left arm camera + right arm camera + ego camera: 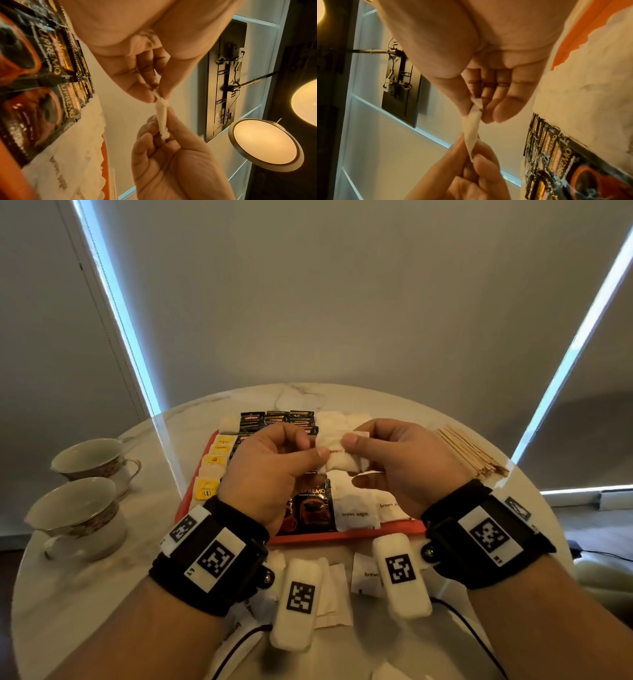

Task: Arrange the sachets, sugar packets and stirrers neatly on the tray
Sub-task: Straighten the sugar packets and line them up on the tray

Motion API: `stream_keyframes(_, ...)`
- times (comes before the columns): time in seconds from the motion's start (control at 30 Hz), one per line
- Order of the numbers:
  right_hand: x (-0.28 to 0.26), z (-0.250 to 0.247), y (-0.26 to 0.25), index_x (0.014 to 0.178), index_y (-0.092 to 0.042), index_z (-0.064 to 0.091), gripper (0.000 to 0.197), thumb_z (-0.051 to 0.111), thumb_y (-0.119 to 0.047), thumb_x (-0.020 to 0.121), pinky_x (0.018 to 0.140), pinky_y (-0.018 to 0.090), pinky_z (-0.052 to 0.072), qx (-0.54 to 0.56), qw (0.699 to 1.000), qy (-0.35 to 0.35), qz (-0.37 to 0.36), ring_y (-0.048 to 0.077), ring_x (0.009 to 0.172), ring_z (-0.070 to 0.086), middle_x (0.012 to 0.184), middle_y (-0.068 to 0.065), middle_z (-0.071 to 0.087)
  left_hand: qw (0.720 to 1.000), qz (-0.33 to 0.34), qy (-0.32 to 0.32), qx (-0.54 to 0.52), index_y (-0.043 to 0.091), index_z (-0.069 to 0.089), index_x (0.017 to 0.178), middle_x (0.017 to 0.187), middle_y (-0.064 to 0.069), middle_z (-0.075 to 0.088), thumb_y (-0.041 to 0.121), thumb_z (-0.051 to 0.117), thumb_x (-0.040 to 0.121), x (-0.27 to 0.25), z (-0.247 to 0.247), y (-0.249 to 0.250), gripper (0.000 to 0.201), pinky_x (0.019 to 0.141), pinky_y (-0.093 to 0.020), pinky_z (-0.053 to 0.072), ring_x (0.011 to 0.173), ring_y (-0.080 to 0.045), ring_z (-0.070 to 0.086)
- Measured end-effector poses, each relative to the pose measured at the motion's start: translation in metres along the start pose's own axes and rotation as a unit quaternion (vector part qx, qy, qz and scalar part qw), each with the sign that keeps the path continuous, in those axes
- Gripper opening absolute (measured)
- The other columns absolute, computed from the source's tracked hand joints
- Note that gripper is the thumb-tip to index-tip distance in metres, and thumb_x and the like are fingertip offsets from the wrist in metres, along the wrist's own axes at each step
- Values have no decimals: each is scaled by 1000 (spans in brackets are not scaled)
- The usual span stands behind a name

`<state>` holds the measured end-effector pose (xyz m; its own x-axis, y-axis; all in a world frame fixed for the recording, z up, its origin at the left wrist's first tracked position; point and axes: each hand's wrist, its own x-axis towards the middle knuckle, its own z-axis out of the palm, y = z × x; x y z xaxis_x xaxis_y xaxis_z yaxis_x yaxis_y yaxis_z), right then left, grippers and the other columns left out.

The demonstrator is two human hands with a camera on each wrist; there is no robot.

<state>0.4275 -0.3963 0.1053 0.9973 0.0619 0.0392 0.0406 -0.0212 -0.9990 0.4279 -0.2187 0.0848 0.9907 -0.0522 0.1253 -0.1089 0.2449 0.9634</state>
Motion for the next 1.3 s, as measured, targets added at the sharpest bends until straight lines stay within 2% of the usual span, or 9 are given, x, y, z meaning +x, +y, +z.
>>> stream_keyframes(0.17, 4, 2, 5, 98, -4, 74, 19, 67, -22, 96, 55, 25, 54, -19, 999, 24, -20, 16, 60, 60, 81, 12, 72, 997, 27, -26, 60, 20, 80, 96, 100, -4, 80, -4, 73, 88, -1, -1, -1, 26, 68, -26, 58, 86, -21, 75)
stream_keyframes(0.3, 5, 0, 6, 88, -13, 77, 16, 71, -27, 95, 54, 30, 50, -79, 993, 59, -62, 17, 54, 54, 70, 10, 68, 995, 31, -21, 96, 30, 82, 102, 107, 2, 79, 3, 77, 87, 1, -5, -1, 30, 72, -28, 56, 85, -18, 72)
stream_keyframes(0.47, 4, -11, 3, 82, -16, 77, 20, 80, -36, 85, 50, 29, 41, -155, 982, 90, -59, 14, 48, 47, 56, 0, 58, 995, 12, -39, 91, 27, 80, 107, 109, 3, 79, -3, 78, 84, 1, -4, 1, 38, 70, -28, 58, 88, -23, 76)
stream_keyframes(0.57, -1, -18, -2, 89, -19, 77, 21, 80, -39, 83, 59, 32, 49, -174, 984, 47, 2, 14, 59, 56, 67, 2, 65, 992, 22, -49, 113, 28, 79, 108, 109, 5, 79, -4, 77, 85, -1, -3, 3, 39, 73, -31, 61, 93, -27, 76)
stream_keyframes(0.7, -9, -22, -7, 104, -19, 75, 16, 76, -19, 88, 74, 31, 57, -140, 988, -36, 49, 17, 92, 68, 101, 4, 76, 990, 20, -76, 117, 24, 75, 110, 109, 6, 78, -9, 75, 85, -6, 3, 2, 41, 68, -26, 59, 91, -19, 77)
stream_keyframes(0.83, -15, -36, -7, 102, -9, 74, 14, 70, -2, 91, 66, 27, 57, -145, 986, -23, 75, 16, 77, 69, 97, 10, 77, 989, 3, -81, 124, 23, 71, 112, 108, 4, 77, -7, 77, 83, -9, 10, -4, 43, 71, -35, 62, 89, -21, 76)
stream_keyframes(0.93, -15, -54, 3, 95, -8, 75, 11, 69, 0, 90, 76, 36, 58, -168, 980, 23, 104, 20, 78, 68, 93, 12, 76, 991, -19, -72, 112, 21, 69, 116, 109, 1, 77, -9, 76, 84, -9, 13, -8, 44, 73, -36, 60, 91, -22, 75)
stream_keyframes(1.03, -14, -70, 13, 92, -15, 77, 10, 71, -6, 90, 89, 42, 61, -235, 959, 56, 150, 22, 85, 73, 92, 8, 77, 993, -44, -61, 94, 18, 69, 116, 112, -5, 75, -10, 75, 85, -8, 16, -7, 42, 76, -36, 60, 94, -22, 74)
stream_keyframes(1.3, -10, -66, 21, 90, -27, 76, 9, 76, -18, 88, 87, 43, 62, -367, 912, 56, 172, 22, 91, 74, 89, 1, 76, 980, -85, -76, 164, 14, 74, 106, 104, -7, 76, -3, 72, 90, -13, 33, -4, 24, 77, -35, 63, 88, -15, 72)
